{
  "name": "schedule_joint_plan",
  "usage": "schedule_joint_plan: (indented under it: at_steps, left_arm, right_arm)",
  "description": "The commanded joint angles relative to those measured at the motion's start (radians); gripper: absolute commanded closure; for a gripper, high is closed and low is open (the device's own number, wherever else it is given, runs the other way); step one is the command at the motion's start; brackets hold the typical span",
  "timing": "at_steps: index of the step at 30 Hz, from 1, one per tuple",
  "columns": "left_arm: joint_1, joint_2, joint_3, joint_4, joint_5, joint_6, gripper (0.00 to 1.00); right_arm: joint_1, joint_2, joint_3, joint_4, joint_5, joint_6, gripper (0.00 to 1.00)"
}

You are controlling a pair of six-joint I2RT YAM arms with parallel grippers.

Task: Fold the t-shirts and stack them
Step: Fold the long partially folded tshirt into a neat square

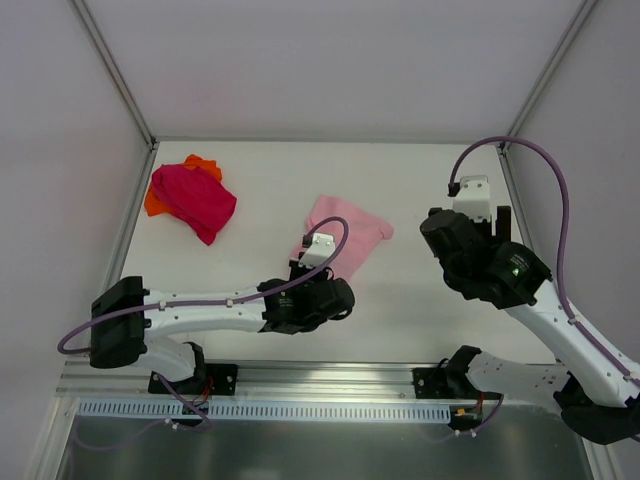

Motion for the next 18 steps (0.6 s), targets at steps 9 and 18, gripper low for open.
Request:
schedule_joint_plan:
  at_steps: [9, 18]
  left_arm:
    - [-0.088, 0.049, 0.118, -0.576, -0.133, -0.521, 1.00]
    - [0.039, 0.056, 0.007, 0.119, -0.029, -0.001, 1.00]
  right_arm:
    - [-0.003, 0.031, -0.003, 0.075, -0.013, -0.025, 0.15]
    - [-0.003, 0.009, -0.017, 0.086, -0.044, -0.037, 0.15]
